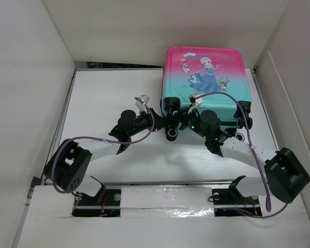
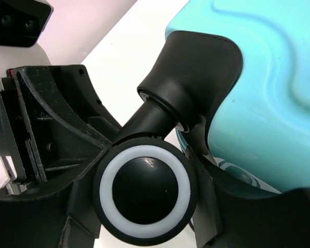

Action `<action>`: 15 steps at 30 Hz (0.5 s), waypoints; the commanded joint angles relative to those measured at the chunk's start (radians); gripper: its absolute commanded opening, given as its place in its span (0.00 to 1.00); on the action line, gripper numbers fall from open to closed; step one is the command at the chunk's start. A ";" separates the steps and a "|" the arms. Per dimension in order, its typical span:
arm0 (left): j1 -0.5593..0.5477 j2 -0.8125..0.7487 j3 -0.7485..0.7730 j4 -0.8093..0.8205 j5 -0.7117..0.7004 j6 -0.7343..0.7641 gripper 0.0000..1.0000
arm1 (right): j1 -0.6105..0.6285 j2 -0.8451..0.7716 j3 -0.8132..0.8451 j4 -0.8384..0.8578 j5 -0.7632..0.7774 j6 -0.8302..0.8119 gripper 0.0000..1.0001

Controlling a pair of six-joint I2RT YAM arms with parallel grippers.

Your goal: Pack the luggage

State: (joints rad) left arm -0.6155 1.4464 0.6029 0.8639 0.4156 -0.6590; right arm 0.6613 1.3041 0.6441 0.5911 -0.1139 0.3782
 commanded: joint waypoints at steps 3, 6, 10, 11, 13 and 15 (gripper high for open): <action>-0.013 -0.021 0.028 0.052 0.037 0.042 0.22 | 0.004 -0.012 0.016 0.130 0.072 0.022 0.31; -0.013 -0.043 0.012 0.000 -0.030 0.081 0.27 | 0.004 -0.019 0.014 0.130 0.079 0.022 0.17; -0.013 -0.064 -0.021 -0.057 -0.138 0.116 0.26 | 0.004 -0.029 0.005 0.137 0.079 0.019 0.11; -0.013 -0.061 -0.037 -0.062 -0.153 0.130 0.24 | 0.004 -0.031 0.005 0.141 0.074 0.019 0.10; -0.046 -0.052 -0.048 -0.054 -0.208 0.147 0.20 | 0.004 -0.035 0.005 0.142 0.069 0.019 0.09; -0.079 -0.029 -0.061 -0.013 -0.247 0.182 0.19 | 0.004 -0.039 0.014 0.139 0.062 0.019 0.09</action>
State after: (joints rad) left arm -0.6559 1.4246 0.5632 0.8043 0.2512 -0.5446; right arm 0.6624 1.3025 0.6388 0.6037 -0.0746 0.3969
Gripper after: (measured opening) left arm 0.195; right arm 0.621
